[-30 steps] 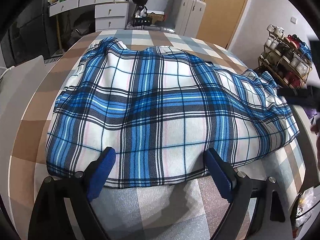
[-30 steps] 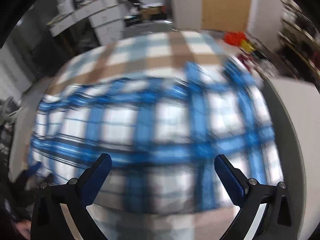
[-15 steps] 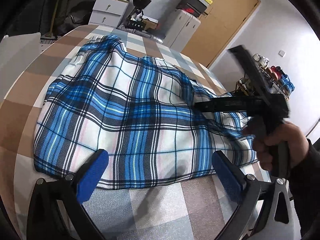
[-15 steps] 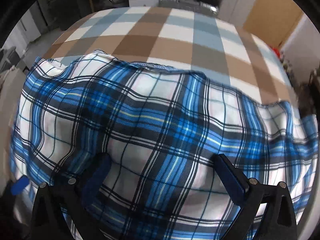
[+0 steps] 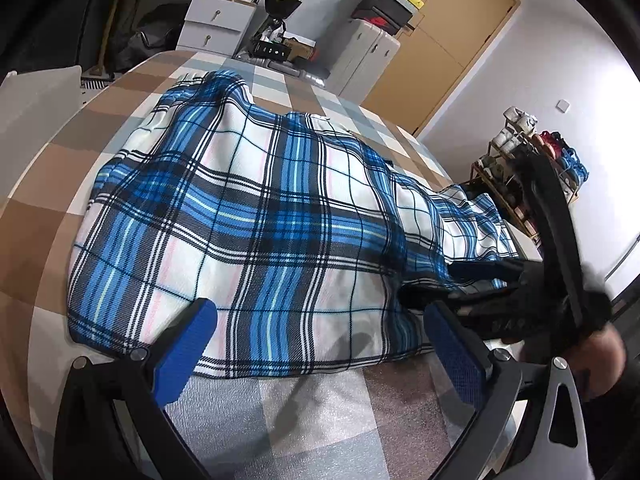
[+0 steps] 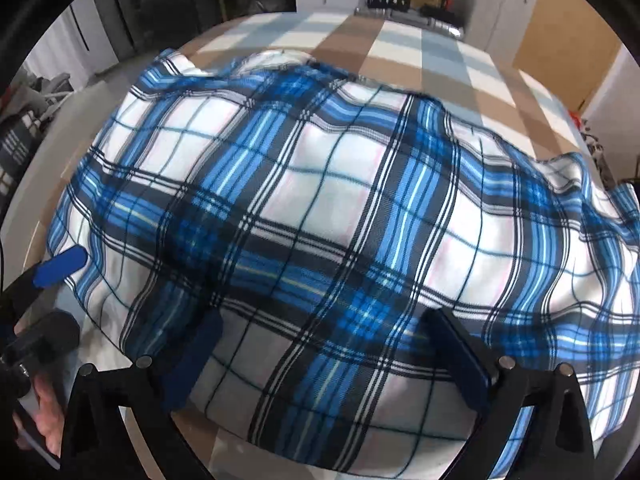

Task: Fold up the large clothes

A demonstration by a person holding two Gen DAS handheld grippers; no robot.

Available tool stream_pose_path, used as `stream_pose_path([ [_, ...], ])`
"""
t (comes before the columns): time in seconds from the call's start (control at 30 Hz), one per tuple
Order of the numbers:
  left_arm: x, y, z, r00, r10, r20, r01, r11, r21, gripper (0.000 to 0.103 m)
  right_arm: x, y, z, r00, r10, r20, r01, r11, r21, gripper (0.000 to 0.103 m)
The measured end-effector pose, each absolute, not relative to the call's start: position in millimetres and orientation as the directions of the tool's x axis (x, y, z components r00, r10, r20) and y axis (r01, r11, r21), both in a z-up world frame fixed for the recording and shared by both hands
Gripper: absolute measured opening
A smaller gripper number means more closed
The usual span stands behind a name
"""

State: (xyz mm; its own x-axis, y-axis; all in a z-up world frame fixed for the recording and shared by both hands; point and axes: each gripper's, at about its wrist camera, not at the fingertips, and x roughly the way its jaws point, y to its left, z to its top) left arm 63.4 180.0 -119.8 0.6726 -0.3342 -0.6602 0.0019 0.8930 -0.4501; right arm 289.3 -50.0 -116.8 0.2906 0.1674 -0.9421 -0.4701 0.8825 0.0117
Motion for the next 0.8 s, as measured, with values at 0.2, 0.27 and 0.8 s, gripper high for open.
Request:
stream_pose_path([
  [0.2, 64, 184, -120, 0.676, -0.347, -0.650, 0.000, 0.882, -0.471, 0.100, 317, -43, -61, 0.376, 0.295, -0.878, -0.411, 0.903, 0.127, 0.103],
  [0.27, 64, 187, -121, 0.677, -0.360, -0.642, 0.002, 0.873, -0.488, 0.100, 332, -27, -57, 0.369, 0.305, -0.878, -0.430, 0.894, 0.130, 0.103],
  [0.8, 64, 189, -121, 0.683, -0.380, -0.624, 0.008, 0.858, -0.514, 0.100, 366, -77, -71, 0.353, 0.388, -0.852, -0.310, 0.907, 0.284, 0.103],
])
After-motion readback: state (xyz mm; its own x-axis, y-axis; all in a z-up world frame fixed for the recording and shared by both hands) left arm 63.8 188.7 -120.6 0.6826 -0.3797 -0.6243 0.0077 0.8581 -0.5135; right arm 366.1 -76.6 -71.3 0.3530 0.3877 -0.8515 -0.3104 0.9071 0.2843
